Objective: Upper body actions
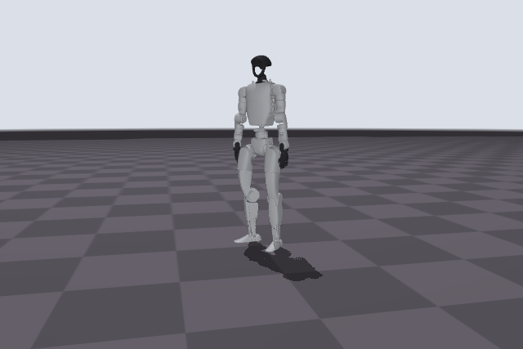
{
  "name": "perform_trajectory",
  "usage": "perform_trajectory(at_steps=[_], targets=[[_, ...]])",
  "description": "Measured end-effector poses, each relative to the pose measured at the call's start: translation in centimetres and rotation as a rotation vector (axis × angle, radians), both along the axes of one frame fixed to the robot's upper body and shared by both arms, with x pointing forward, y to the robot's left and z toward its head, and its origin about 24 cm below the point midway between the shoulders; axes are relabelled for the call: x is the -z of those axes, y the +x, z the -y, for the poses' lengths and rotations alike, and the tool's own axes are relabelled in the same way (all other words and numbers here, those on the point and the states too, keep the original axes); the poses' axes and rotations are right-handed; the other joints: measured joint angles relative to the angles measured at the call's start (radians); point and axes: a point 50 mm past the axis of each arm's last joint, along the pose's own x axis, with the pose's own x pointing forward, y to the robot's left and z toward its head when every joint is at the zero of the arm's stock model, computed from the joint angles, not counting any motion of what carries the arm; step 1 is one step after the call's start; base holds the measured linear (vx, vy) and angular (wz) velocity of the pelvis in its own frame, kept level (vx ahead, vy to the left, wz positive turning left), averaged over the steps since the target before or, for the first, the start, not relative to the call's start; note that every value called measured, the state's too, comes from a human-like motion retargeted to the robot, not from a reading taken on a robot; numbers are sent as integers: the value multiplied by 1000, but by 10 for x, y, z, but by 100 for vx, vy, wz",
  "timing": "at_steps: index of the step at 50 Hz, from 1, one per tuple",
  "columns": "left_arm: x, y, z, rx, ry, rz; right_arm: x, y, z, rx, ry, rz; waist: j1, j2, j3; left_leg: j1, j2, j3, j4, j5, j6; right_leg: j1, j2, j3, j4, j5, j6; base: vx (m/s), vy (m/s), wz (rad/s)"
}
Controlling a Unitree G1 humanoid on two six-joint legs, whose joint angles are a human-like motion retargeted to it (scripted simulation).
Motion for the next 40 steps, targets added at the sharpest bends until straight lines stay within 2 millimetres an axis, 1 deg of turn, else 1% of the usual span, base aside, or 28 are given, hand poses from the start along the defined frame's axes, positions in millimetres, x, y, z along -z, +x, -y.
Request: perform_trajectory(at_steps=[40], targets=[[0, 0, 1, -10, -2, 0, 0, -1, -2, -9, 7, -7, -3, 1, -8, -1, -1, 2, -2, -3, 1, -3, 0, -1, 0, -1, 2, 0, 0, 0]])
